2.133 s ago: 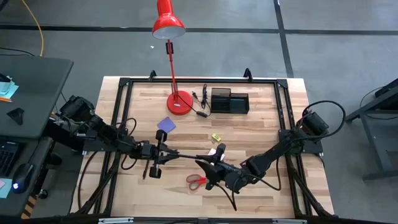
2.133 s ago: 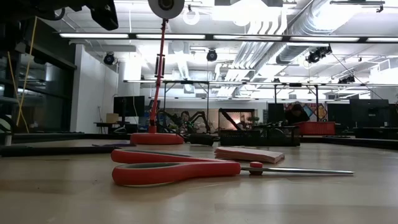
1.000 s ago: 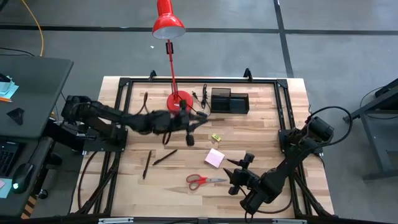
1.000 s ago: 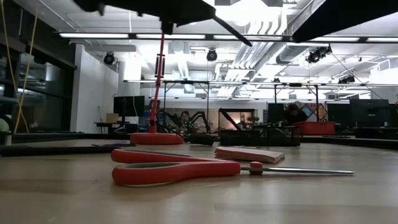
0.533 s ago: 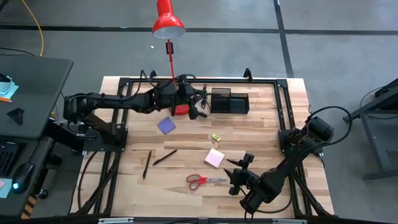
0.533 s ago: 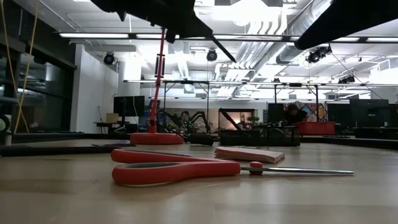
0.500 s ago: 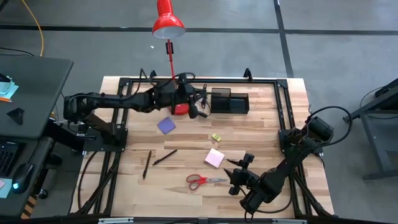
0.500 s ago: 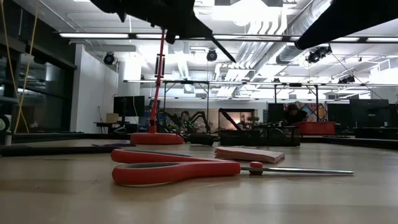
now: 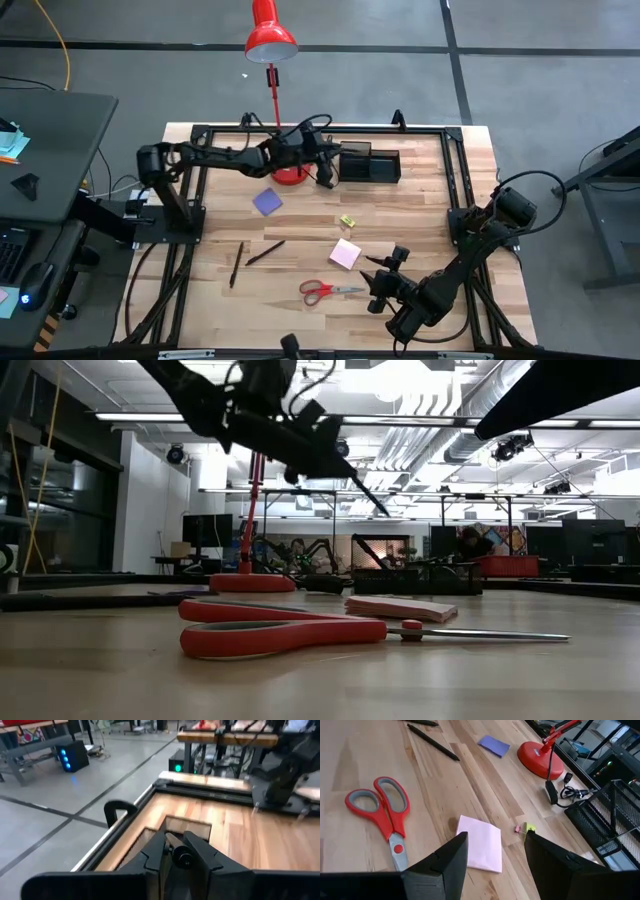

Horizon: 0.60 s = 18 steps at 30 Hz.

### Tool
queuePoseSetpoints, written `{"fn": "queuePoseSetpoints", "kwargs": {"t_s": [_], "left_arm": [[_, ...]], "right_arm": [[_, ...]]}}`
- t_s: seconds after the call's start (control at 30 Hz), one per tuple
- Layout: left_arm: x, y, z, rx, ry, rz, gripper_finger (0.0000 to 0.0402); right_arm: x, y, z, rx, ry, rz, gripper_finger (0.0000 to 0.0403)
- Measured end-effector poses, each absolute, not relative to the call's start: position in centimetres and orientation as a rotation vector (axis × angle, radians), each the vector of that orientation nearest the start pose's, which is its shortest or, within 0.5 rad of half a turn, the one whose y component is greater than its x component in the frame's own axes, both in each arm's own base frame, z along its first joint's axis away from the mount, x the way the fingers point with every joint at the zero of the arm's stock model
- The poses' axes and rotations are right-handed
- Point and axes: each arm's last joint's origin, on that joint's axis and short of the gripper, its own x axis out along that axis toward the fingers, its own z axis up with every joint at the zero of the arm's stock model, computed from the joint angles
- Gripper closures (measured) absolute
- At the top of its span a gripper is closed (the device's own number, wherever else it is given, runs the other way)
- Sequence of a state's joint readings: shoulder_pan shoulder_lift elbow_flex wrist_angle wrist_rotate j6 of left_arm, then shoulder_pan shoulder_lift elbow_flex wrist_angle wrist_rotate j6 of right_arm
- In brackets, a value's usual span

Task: Pick and place office supplies into organizer
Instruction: Put the black pen into the black desk organizer

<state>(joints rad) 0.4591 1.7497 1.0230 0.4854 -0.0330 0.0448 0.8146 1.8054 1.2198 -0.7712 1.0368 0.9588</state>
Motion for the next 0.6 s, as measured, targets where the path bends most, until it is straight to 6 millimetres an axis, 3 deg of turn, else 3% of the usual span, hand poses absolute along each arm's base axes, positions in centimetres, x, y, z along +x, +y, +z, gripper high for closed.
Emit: {"fn": "queuePoseSetpoints", "kwargs": {"t_s": [0.27, 0.4, 0.6], "left_arm": [[37.7, 18.8, 22.1, 0.001, 0.394, 0.503, 0.0353], [38.9, 19.8, 24.2, 0.026, 0.444, 0.538, 0.0363], [38.8, 21.3, 26.3, 0.017, 0.55, 0.547, 0.0351]], "right_arm": [[25.0, 22.9, 18.9, -0.158, 0.625, -0.517, 0.0215], [24.8, 22.7, 18.1, -0.16, 0.629, -0.517, 0.0215], [24.5, 22.4, 17.4, -0.147, 0.632, -0.528, 0.0215]]}}
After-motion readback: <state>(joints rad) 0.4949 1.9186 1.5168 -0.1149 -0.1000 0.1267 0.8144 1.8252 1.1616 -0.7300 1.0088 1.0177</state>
